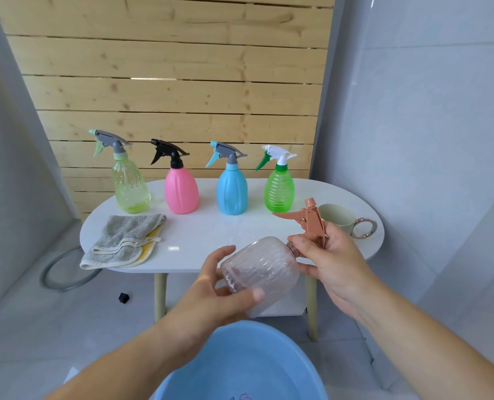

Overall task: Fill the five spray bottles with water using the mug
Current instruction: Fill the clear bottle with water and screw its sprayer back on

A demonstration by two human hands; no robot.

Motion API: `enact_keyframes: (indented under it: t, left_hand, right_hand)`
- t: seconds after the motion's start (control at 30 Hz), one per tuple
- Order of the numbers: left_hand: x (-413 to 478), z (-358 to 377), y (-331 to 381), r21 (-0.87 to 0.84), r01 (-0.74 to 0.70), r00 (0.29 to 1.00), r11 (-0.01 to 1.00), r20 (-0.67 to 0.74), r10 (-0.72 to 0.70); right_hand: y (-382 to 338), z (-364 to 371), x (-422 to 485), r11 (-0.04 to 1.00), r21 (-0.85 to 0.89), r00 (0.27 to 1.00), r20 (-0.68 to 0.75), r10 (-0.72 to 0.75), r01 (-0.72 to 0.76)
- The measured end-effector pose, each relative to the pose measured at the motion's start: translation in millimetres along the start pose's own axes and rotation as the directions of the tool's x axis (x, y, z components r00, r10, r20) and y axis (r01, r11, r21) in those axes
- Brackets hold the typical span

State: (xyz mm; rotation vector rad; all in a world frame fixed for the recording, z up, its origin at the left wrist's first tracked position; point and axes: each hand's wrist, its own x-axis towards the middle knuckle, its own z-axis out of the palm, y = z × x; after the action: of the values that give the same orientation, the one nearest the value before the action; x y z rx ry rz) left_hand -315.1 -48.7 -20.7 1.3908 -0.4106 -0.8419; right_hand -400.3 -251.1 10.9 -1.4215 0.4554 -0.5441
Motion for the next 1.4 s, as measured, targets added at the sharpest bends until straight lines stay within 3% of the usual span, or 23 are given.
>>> enact_keyframes:
  t: [0.33, 0.47, 0.57, 0.67, 0.77, 0.9, 1.07, 1.2, 1.4]
  left_hand:
    - [2, -19, 11, -0.163, 0.329, 0.942, 0.930, 0.122, -0.312]
    - [5, -28, 7, -0.192, 0.299, 0.954, 0.935, 0.047, -0.296]
    - [8, -37, 4, -0.247, 0.234, 0.963, 0.940, -0.077, -0.259]
    - [8, -46, 2, -0.277, 0.151, 0.969, 0.949, -0.149, -0.198]
    - [7, -51, 2, -0.293, 0.098, 0.974, 0.951, -0.168, -0.152]
    - [2, -50, 2, -0.301, 0.084, 0.979, 0.950, -0.153, -0.134]
    - [-4, -47, -2, -0.221, 0.116, 0.976, 0.968, -0.157, -0.153]
    - [-3, -47, -9, -0.192, 0.127, 0.977, 0.973, -0.144, -0.156]
    - [2, -48, -17, -0.158, 0.116, 0.982, 0.981, -0.132, -0.138]
  right_hand:
    - [-1, -1, 5, 0.996, 0.084, 0.998, 0.038, -0.043, 0.039]
    - [-12, -5, 17, 0.989, 0.031, 0.980, -0.147, -0.136, 0.142]
    - [-25, -20, 33, 0.972, -0.060, 0.903, -0.360, -0.234, 0.227]
    - [-26, -26, 46, 0.970, -0.037, 0.850, -0.474, -0.230, 0.242]
    - [-17, -15, 56, 0.980, 0.029, 0.858, -0.489, -0.156, 0.194]
    - [11, 17, 72, 0.995, 0.098, 0.927, -0.375, 0.016, 0.022]
    - [42, 46, 84, 0.962, 0.199, 0.940, -0.250, 0.233, -0.186]
    - [52, 44, 92, 0.949, 0.023, 0.916, -0.254, 0.311, -0.316]
    - [51, 43, 95, 0.892, -0.250, 0.914, -0.257, 0.314, -0.376]
